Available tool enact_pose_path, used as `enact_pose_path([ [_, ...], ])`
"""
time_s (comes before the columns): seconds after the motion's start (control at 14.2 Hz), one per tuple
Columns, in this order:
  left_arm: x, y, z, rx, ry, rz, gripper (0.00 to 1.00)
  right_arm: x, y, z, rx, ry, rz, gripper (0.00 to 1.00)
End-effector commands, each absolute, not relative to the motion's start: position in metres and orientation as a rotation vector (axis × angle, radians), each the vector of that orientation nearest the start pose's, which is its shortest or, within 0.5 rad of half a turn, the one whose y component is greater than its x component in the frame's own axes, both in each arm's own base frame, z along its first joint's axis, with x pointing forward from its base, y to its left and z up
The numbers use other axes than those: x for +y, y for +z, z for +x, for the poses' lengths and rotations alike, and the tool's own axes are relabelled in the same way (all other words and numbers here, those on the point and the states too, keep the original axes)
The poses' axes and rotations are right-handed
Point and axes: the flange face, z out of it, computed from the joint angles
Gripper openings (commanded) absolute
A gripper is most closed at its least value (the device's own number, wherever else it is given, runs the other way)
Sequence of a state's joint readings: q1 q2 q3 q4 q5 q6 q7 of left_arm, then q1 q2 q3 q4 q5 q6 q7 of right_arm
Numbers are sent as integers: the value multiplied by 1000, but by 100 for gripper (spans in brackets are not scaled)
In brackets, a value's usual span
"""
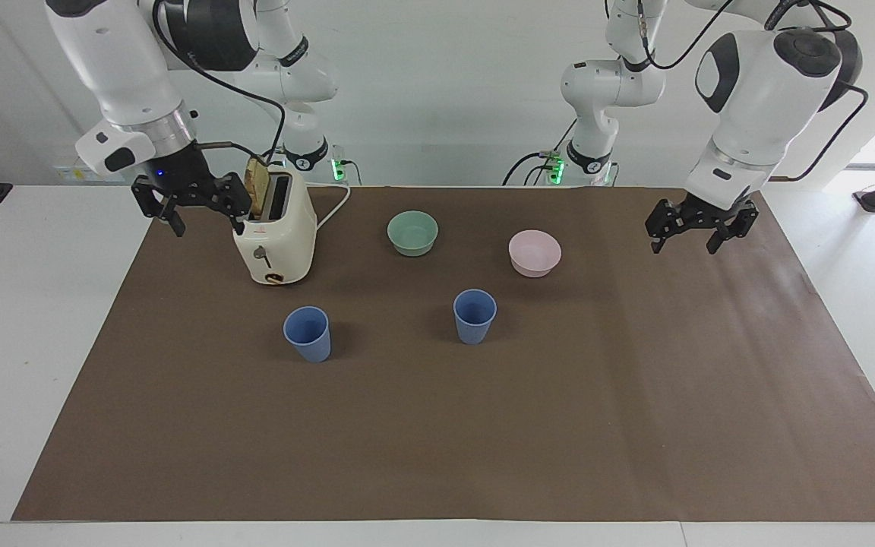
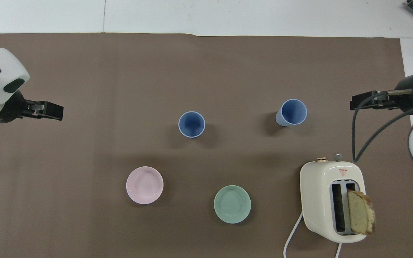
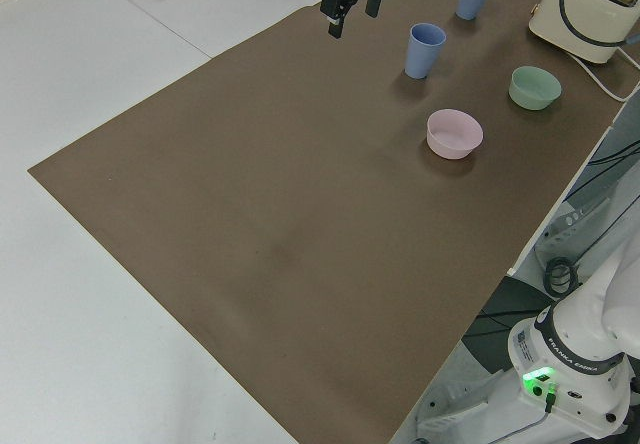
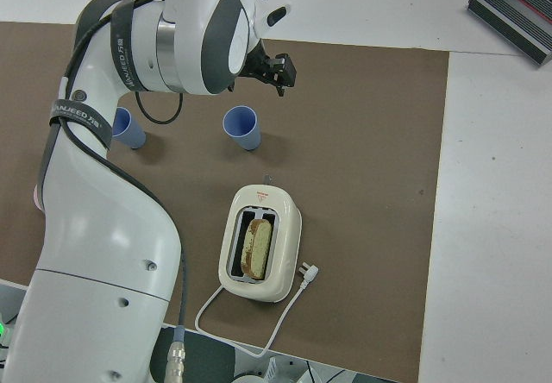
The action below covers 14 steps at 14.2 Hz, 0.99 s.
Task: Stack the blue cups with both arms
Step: 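Reach the right gripper to the other blue cup and grasp it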
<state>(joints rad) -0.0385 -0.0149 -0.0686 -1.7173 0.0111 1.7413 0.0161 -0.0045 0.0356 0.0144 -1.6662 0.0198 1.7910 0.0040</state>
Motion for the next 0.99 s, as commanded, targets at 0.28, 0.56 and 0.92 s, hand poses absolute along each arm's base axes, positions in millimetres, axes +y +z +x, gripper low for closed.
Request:
enact_pose_path([
  [0.28,-40,656,524,241,-60,-3134,100,31,472,627,-40,-167,-3097,100],
  [0.56,-45,672,517,262,-50,-3138,100,51,432,639,-6,-162,-3094,100],
  [0.92,-39,671,511,225,-43,-3149,100,61,387,647,-26,-110,-3098,100],
])
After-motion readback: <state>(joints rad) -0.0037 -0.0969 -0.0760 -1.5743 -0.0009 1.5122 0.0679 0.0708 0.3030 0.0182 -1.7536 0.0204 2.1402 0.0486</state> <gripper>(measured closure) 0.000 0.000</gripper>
